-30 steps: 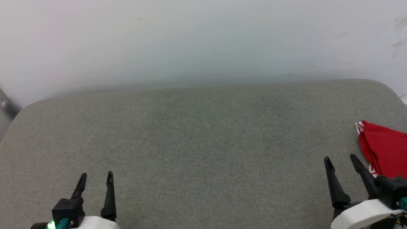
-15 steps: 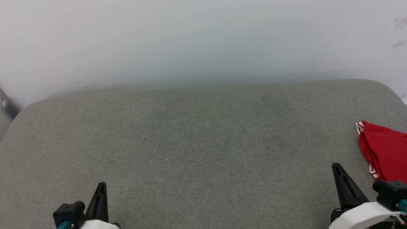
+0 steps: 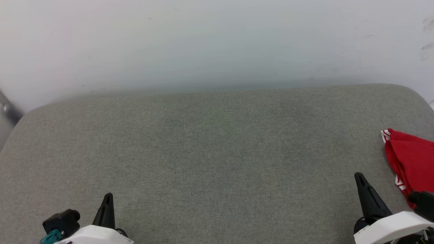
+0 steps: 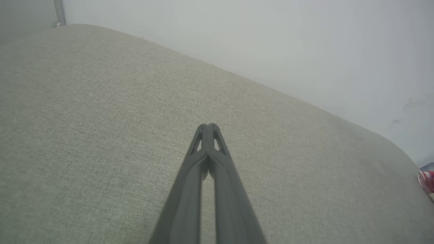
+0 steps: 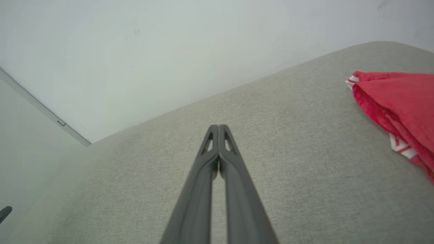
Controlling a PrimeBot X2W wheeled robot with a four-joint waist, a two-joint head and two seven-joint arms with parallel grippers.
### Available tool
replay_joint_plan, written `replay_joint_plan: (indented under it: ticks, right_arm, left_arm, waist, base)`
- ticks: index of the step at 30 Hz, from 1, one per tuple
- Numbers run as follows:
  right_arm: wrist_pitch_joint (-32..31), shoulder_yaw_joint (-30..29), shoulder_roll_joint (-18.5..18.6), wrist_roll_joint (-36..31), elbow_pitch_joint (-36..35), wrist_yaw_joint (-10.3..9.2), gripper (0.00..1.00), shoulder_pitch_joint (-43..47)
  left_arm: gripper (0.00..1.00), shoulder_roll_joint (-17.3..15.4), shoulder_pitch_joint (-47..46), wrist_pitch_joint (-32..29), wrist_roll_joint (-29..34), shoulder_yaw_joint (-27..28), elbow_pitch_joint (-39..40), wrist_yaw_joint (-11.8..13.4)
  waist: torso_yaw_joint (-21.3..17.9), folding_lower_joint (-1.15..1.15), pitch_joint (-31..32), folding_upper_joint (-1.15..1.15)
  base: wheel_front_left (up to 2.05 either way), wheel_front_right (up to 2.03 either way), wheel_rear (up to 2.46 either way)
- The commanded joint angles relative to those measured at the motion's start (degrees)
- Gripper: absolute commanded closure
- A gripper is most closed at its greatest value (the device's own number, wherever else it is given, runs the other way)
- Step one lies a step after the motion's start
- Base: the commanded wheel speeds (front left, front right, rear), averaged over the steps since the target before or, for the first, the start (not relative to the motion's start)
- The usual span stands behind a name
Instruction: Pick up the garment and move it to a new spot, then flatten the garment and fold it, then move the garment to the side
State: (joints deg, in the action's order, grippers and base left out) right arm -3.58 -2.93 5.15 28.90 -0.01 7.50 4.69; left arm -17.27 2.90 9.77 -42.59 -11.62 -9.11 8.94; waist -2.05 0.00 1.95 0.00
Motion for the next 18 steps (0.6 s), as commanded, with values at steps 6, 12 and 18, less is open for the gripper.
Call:
replay_joint_plan:
  ticks: [6,12,18]
  right_arm:
    - [-0.27,-0.50,-0.26,6.45,0.69,0.01,1.00,-2.69]
    - [-0.53,-0.80,-0.45,11.65,1.91,0.00,1.00,-3.51]
    - [-0.80,-1.08,-0.62,16.52,3.03,0.00,1.00,-4.22]
  left_arm:
    - [1.00,0.88,-2.57,-1.38,-5.16,2.23,-0.01,-1.73]
    - [1.00,2.05,-3.31,-2.65,-9.33,3.56,-0.54,-3.12]
    - [1.00,3.08,-3.91,-3.84,-13.22,4.86,-0.86,-4.39]
  waist:
    - [0.11,0.00,-0.11,0.00]
    - [0.23,0.00,-0.23,0.00]
    - [0.35,0.00,-0.36,0.00]
  base:
    - [0.00,0.00,0.00]
    - [0.00,0.00,0.00]
    - [0.00,0.00,0.00]
